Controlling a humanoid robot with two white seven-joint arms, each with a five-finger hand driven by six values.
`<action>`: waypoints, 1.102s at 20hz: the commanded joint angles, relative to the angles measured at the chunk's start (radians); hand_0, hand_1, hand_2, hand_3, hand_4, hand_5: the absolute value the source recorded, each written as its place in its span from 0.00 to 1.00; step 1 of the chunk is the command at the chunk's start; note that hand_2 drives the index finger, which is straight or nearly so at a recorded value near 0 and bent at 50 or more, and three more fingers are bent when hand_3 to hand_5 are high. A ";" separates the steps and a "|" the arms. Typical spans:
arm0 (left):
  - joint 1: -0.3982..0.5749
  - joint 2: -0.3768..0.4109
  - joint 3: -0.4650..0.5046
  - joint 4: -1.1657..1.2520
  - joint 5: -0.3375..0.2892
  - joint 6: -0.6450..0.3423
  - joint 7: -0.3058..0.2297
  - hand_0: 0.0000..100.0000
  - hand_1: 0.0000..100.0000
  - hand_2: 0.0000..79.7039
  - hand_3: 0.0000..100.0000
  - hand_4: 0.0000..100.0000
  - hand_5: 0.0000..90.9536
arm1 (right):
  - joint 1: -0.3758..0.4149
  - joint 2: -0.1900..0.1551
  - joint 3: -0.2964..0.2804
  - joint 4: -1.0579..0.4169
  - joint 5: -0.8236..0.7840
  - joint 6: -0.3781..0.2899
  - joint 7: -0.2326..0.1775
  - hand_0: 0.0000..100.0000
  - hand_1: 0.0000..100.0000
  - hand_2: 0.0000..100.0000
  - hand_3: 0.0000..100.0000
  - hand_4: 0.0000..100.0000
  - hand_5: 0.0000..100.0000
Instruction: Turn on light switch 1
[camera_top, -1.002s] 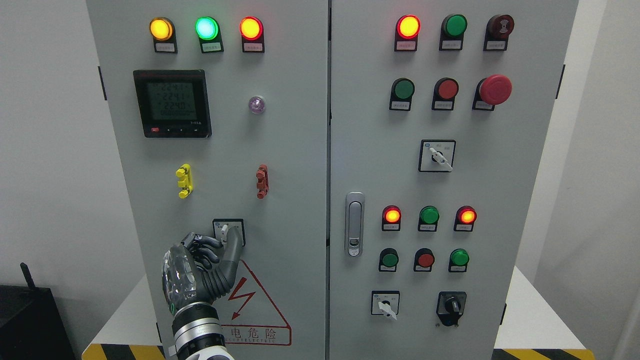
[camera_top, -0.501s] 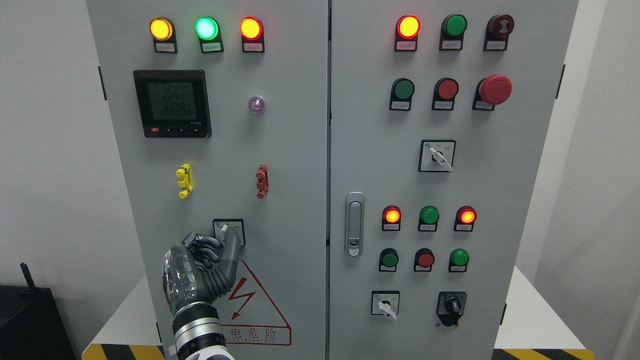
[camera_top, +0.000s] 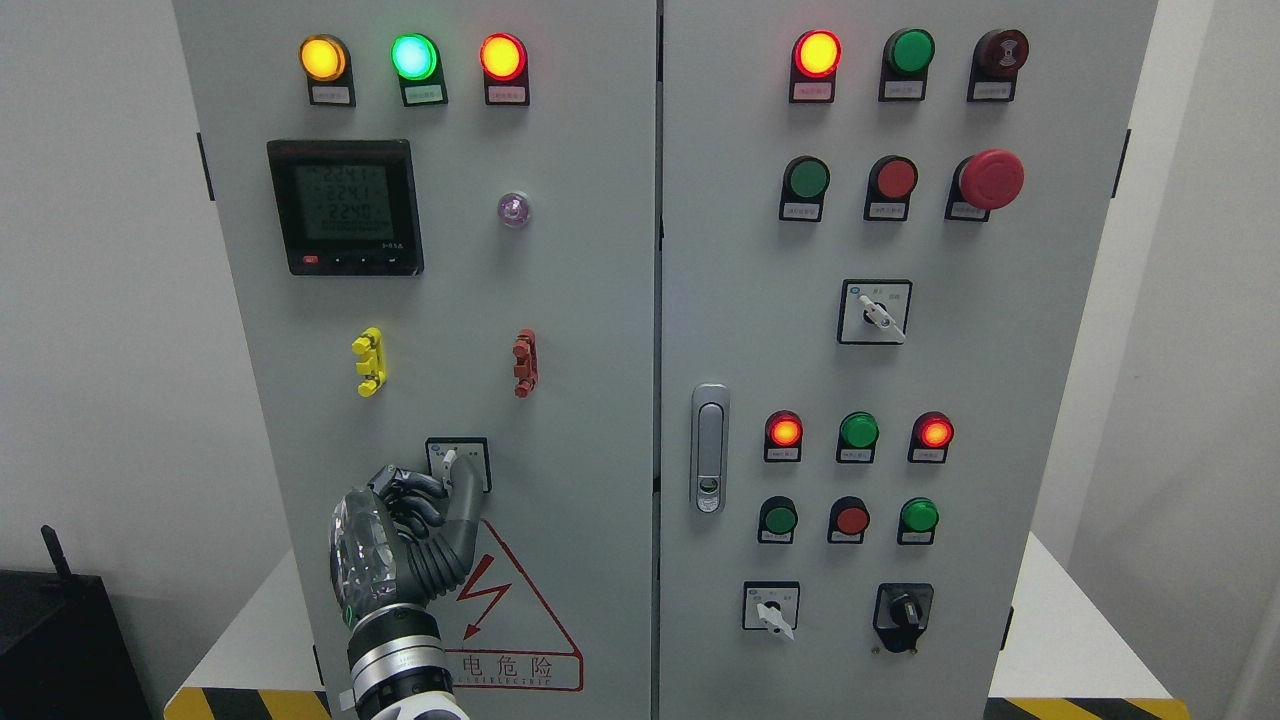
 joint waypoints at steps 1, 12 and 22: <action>0.000 -0.001 -0.007 0.000 0.001 -0.001 -0.002 0.47 0.44 0.84 0.91 0.90 0.87 | -0.001 0.000 0.000 0.000 0.000 -0.001 0.000 0.12 0.39 0.00 0.00 0.00 0.00; 0.000 -0.001 -0.007 0.000 0.001 -0.001 -0.004 0.58 0.34 0.85 0.91 0.91 0.87 | -0.001 0.000 0.001 0.000 0.000 0.001 0.000 0.12 0.39 0.00 0.00 0.00 0.00; 0.002 -0.001 -0.007 -0.001 0.001 -0.006 -0.004 0.60 0.20 0.85 0.91 0.91 0.87 | 0.000 0.000 0.000 0.000 0.000 0.001 0.000 0.12 0.39 0.00 0.00 0.00 0.00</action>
